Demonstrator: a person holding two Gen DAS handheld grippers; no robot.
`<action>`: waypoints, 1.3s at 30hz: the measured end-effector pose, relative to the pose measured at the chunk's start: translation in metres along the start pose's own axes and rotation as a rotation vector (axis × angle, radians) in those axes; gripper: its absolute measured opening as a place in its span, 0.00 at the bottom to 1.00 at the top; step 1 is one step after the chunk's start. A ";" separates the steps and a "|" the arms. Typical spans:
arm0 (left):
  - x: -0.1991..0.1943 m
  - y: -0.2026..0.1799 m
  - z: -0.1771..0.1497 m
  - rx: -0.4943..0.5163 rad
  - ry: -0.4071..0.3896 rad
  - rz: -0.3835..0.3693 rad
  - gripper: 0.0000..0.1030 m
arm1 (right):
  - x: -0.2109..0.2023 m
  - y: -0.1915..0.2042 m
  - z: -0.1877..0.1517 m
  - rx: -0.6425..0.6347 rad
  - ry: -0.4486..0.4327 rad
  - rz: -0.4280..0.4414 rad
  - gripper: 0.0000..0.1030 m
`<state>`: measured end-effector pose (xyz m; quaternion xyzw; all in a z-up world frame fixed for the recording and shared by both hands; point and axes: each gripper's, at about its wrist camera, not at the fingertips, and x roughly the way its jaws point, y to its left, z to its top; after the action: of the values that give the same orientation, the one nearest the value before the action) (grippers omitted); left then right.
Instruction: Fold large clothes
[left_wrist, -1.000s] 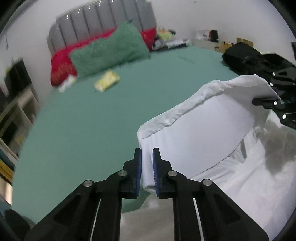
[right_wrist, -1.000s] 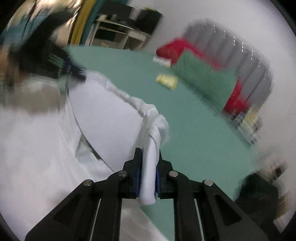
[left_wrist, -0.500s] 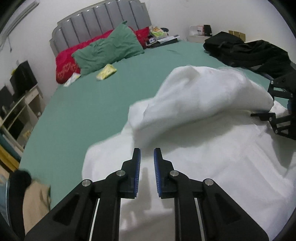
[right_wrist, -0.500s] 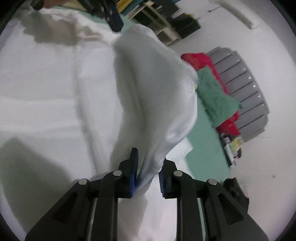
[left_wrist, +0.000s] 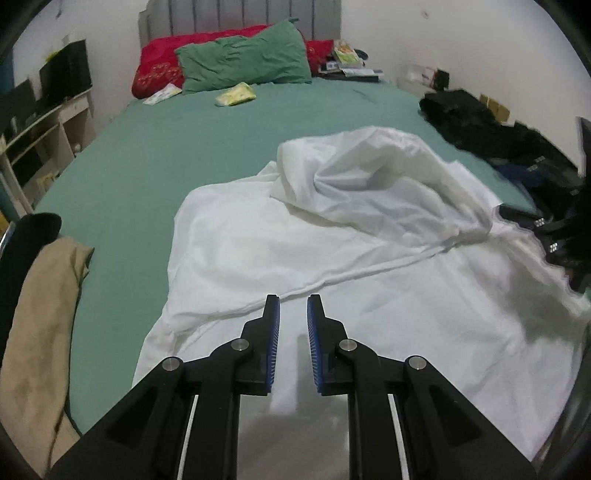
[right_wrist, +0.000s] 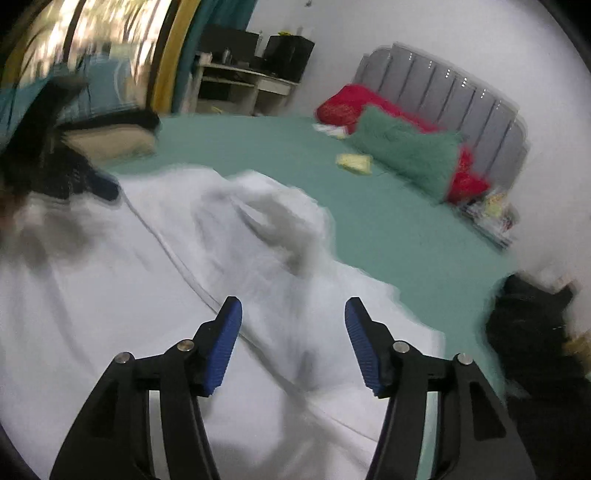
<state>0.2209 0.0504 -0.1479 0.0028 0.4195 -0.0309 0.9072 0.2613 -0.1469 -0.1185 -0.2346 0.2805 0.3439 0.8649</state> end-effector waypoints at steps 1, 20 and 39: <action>-0.002 -0.001 0.002 -0.010 -0.002 -0.013 0.16 | 0.020 0.001 0.013 0.066 0.020 0.057 0.56; -0.004 -0.011 0.028 -0.104 -0.008 -0.084 0.16 | 0.012 0.068 -0.032 0.076 0.166 0.316 0.02; 0.118 -0.081 0.069 0.011 0.206 -0.199 0.26 | 0.069 -0.019 -0.014 0.388 0.195 0.124 0.44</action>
<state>0.3452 -0.0387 -0.1915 -0.0305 0.5086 -0.1226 0.8517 0.3122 -0.1356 -0.1689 -0.0784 0.4375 0.3118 0.8398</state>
